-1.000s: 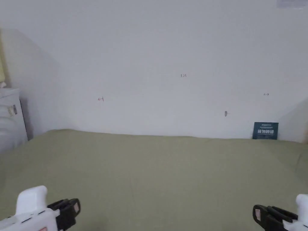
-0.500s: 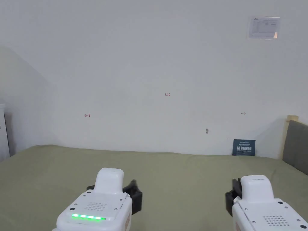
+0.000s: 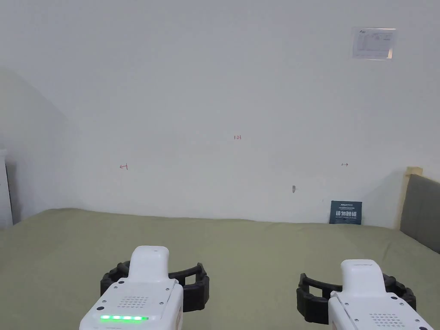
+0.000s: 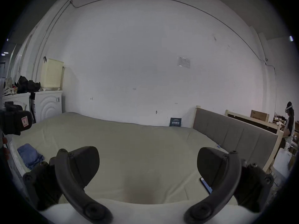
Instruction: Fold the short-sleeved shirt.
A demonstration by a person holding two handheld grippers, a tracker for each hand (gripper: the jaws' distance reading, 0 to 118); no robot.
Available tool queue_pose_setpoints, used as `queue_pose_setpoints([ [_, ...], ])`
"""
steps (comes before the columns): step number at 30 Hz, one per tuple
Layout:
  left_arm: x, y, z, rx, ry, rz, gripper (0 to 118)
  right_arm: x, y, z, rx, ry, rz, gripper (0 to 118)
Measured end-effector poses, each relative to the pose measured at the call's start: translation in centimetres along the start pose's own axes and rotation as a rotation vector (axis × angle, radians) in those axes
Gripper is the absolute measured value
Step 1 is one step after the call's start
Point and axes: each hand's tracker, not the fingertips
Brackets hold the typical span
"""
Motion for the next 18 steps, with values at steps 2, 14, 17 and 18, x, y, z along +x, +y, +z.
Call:
queue_pose_setpoints([
  [2, -0.2, 0.1, -0.1, 0.001, -0.003, 0.008, 117, 0.0, -0.1, 0.1, 0.002, -0.005, -0.004, 117],
  [14, 0.2, 0.2, -0.3, 0.010, 0.016, -0.015, 117, 0.3, -0.3, 0.8, 0.023, -0.039, -0.006, 117],
  [17, 0.2, 0.0, -0.2, 0.017, 0.013, -0.019, 117, 0.5, -0.1, 1.1, 0.041, -0.033, -0.020, 117],
  [18, 0.2, -0.1, -0.3, 0.015, 0.008, -0.019, 117, 0.5, -0.1, 1.1, 0.038, -0.019, -0.026, 117],
])
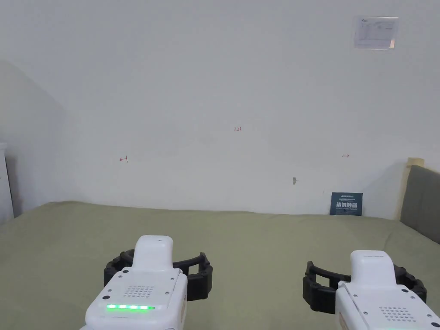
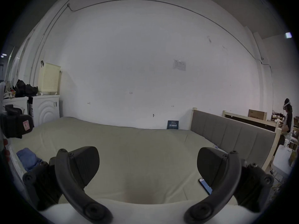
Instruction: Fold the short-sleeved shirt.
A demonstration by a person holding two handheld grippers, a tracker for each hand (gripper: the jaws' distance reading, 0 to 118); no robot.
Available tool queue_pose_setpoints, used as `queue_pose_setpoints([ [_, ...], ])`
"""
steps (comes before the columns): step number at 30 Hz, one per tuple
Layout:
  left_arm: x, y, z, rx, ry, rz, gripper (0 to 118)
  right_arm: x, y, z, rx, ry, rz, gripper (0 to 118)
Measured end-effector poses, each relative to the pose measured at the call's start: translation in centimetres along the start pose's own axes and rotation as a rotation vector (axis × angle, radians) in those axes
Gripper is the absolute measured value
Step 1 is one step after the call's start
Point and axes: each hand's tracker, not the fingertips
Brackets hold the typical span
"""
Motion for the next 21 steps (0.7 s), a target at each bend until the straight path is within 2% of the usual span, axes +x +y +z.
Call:
queue_pose_setpoints([
  [9, 0.4, -1.1, -0.1, -0.010, -0.017, -0.027, 117, 0.1, -0.6, -0.3, 0.001, 0.004, -0.062, 118],
  [12, 0.0, -1.2, -0.1, -0.004, -0.017, 0.001, 117, 0.5, -0.7, 0.0, 0.022, 0.074, -0.084, 118],
  [18, -0.4, -0.9, -0.3, -0.019, -0.009, 0.031, 117, 0.4, -0.7, 0.8, 0.054, 0.145, -0.071, 118],
  [21, -0.4, -1.1, -0.3, -0.007, -0.011, 0.021, 117, 0.4, -0.8, 0.9, 0.071, 0.167, -0.114, 118],
])
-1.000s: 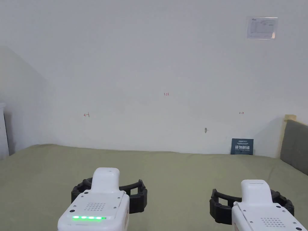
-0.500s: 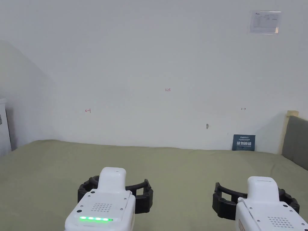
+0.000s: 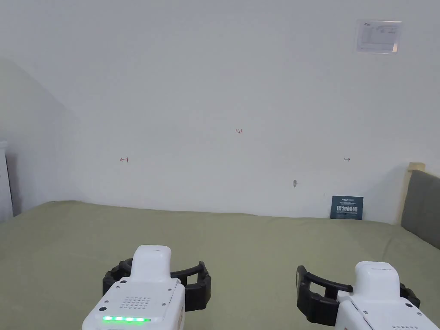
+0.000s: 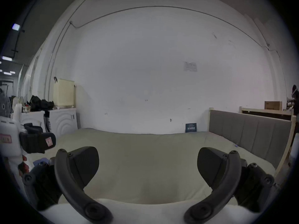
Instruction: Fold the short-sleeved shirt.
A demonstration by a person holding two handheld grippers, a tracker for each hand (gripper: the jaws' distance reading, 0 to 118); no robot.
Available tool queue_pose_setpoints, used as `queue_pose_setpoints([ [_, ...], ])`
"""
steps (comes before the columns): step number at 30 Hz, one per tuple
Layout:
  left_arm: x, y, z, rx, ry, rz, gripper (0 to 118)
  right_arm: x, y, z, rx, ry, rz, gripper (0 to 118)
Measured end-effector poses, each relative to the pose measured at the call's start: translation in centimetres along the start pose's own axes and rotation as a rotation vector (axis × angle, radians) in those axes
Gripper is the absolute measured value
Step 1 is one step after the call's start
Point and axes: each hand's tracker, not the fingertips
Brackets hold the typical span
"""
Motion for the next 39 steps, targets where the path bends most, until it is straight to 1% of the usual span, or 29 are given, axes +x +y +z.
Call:
queue_pose_setpoints([
  [2, 0.0, -0.1, 0.0, -0.001, -0.004, -0.003, 117, -0.1, 0.0, 0.0, 0.007, -0.012, 0.004, 118],
  [4, 0.1, -0.1, 0.1, -0.003, -0.004, -0.002, 117, -0.2, 0.2, -0.4, 0.005, -0.049, 0.037, 118],
  [6, 0.0, -0.2, 0.0, 0.004, -0.002, 0.004, 117, -0.4, 0.3, -0.5, 0.010, -0.074, 0.049, 118],
  [8, -0.1, 0.1, -0.1, -0.011, -0.007, 0.008, 117, -0.1, 0.3, -0.6, 0.011, -0.059, 0.041, 118],
  [11, 0.0, -0.1, -0.2, -0.017, -0.022, -0.013, 117, 0.5, 0.0, -0.6, 0.011, 0.028, -0.005, 118],
  [14, 0.2, -0.1, -0.2, -0.015, -0.011, -0.008, 117, 0.8, -0.2, -0.5, 0.006, 0.045, -0.038, 118],
  [16, 0.1, 0.0, -0.3, -0.021, -0.027, 0.011, 117, 1.0, -0.2, -0.5, 0.003, 0.052, -0.046, 118],
  [21, 0.3, 0.0, -0.3, -0.028, -0.020, -0.010, 117, 1.4, -0.4, -0.7, -0.009, 0.028, -0.026, 118],
  [25, 0.4, 0.0, -0.5, -0.033, -0.020, 0.000, 117, 1.8, -0.1, -1.2, -0.023, -0.023, -0.055, 118],
  [29, 0.3, -0.1, -0.7, -0.048, -0.012, 0.010, 117, 2.0, 0.0, -1.5, -0.041, -0.053, -0.031, 118],
  [34, 0.2, 0.0, -0.7, -0.058, -0.020, 0.002, 117, 2.3, 0.6, -1.1, -0.035, -0.004, -0.057, 118],
  [39, 0.2, 0.5, -0.6, -0.050, -0.017, -0.008, 117, 2.4, 0.9, -1.0, -0.037, 0.004, -0.005, 118],
])
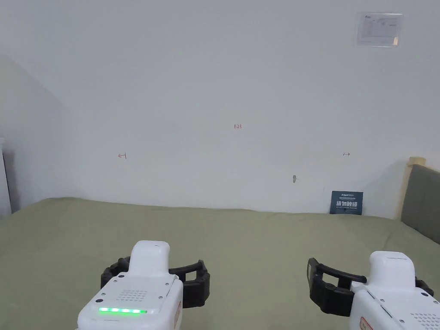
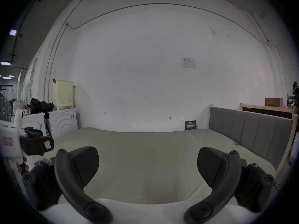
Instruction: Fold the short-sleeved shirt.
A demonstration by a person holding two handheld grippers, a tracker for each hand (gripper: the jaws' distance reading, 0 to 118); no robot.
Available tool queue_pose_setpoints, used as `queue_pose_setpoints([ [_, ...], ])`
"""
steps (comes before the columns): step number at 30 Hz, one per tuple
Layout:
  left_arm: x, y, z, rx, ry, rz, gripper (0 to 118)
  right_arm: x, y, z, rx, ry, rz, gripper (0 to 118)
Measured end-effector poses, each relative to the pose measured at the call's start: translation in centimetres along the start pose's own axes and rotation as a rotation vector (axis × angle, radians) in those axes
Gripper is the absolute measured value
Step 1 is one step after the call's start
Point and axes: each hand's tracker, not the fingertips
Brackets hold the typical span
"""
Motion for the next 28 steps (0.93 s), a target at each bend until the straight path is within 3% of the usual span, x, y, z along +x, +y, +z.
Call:
queue_pose_setpoints([
  [7, 0.0, 0.3, 0.0, 0.000, 0.001, 0.014, 117, 1.1, -0.1, -0.2, -0.023, 0.061, -0.067, 118],
  [14, 0.4, -0.1, -0.4, -0.010, 0.001, -0.013, 117, 1.6, 1.1, -0.3, -0.068, 0.000, -0.133, 118],
  [22, 0.9, -0.3, -0.7, -0.021, 0.009, -0.007, 117, 1.2, 1.9, -0.9, -0.108, -0.041, -0.141, 118],
  [24, 1.0, -0.5, -0.7, -0.029, -0.005, -0.006, 117, 1.2, 1.9, -1.2, -0.138, -0.013, -0.141, 118],
  [28, 1.1, -0.9, -0.7, -0.030, 0.004, -0.017, 117, 1.1, 1.6, -1.9, -0.157, -0.029, -0.211, 118],
])
